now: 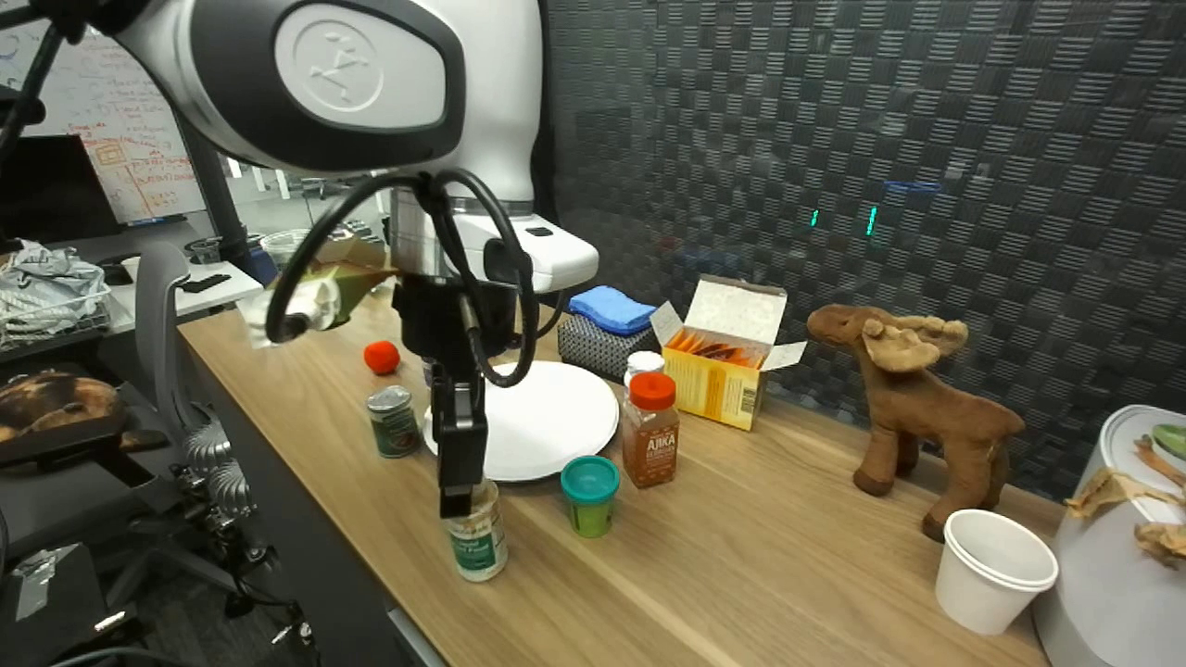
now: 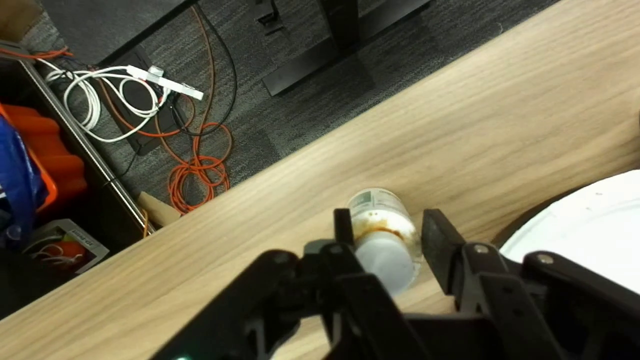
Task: Pick up all the objects surrounding the white plate and arrange them on the plate
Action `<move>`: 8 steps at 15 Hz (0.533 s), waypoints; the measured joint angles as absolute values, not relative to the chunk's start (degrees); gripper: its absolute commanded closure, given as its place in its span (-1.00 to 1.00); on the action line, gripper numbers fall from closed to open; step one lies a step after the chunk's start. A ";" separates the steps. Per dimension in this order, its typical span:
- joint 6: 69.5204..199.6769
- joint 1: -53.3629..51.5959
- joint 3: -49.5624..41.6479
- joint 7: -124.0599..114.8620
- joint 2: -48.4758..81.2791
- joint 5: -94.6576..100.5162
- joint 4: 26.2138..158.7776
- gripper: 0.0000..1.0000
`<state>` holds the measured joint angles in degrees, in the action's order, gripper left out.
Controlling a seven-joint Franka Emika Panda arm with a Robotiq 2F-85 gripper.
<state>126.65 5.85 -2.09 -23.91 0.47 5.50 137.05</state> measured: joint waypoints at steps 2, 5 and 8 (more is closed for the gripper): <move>126.66 5.85 -2.27 -24.37 0.43 5.67 137.05 0.71; 126.48 5.85 -2.46 -24.65 -0.26 6.24 137.08 0.71; 125.16 5.32 -2.30 -24.65 -1.98 6.47 136.86 0.71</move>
